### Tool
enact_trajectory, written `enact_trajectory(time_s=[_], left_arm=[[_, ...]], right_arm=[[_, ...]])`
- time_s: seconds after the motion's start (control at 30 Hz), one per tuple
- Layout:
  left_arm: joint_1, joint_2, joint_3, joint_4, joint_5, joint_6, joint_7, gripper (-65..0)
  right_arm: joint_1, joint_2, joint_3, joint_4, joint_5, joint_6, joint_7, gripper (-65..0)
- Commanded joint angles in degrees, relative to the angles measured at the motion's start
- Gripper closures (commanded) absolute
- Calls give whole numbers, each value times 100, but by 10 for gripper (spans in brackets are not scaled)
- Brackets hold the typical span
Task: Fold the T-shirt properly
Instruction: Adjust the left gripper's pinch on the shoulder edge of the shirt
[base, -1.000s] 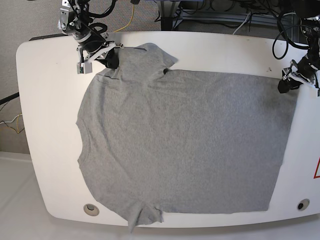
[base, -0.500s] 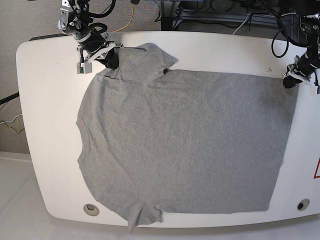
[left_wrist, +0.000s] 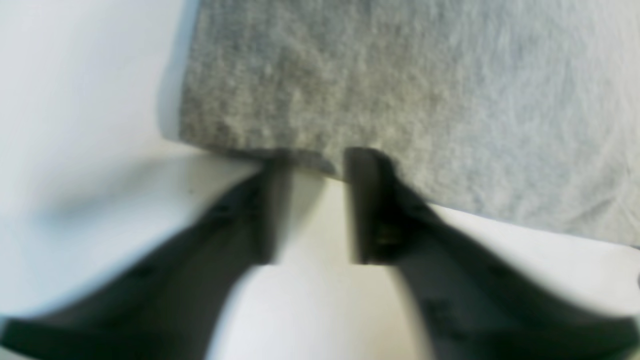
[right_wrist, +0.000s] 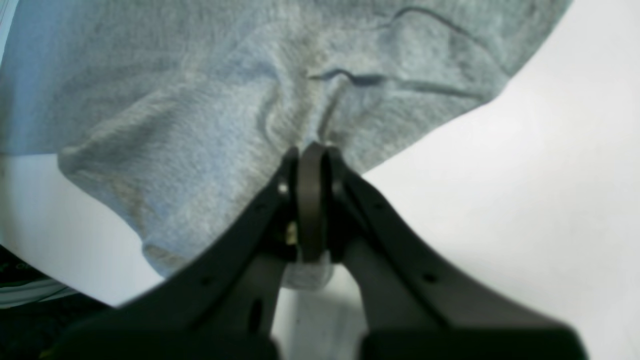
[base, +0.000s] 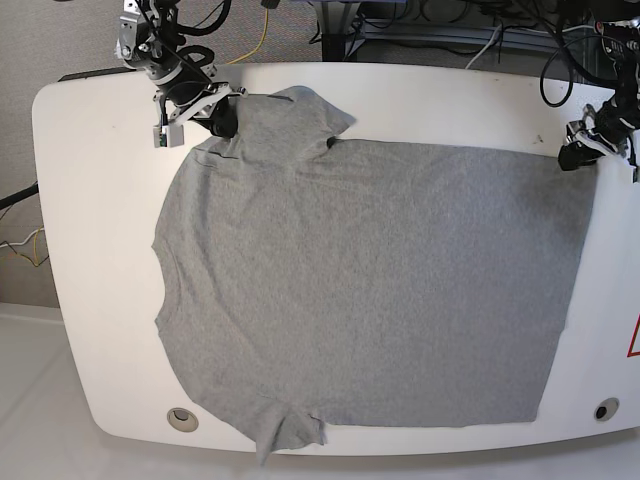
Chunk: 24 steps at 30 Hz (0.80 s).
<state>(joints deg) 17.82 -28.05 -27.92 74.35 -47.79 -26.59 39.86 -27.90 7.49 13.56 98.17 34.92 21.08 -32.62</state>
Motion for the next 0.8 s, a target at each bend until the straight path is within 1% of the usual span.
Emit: enact_trajectory(time_s=[0.0, 0.03, 0.17, 0.23, 0.43, 0.5, 0.57, 0.77], left_arm=[[68, -143, -67, 183, -77, -38, -54, -247], [94, -145, -86, 210, -82, -38, -64, -226], [125, -144, -199, 258, -60, -20, -57, -204], [33, -143, -455, 146, 54, 38, -143, -203], [-55, -141, -836, 8, 160, 55, -143, -186], [-72, -141, -913, -51, 141, 52, -110, -185], [-160, -157, -996, -337, 29, 47, -48, -178], [-235, -162, -1074, -570, 4, 30, 11, -162]], right_arm=[[-55, 54, 63, 70, 35, 42, 11, 0], [-63, 56, 76, 75, 38, 42, 13, 0], [-71, 54, 88, 90, 26, 39, 14, 0], [-49, 42, 42, 99, 14, 53, 29, 0], [-27, 46, 8, 83, 13, 51, 22, 0], [-34, 44, 12, 85, 13, 55, 15, 0], [-35, 42, 36, 69, 20, 57, 5, 0], [-41, 43, 39, 85, 22, 60, 1, 0]])
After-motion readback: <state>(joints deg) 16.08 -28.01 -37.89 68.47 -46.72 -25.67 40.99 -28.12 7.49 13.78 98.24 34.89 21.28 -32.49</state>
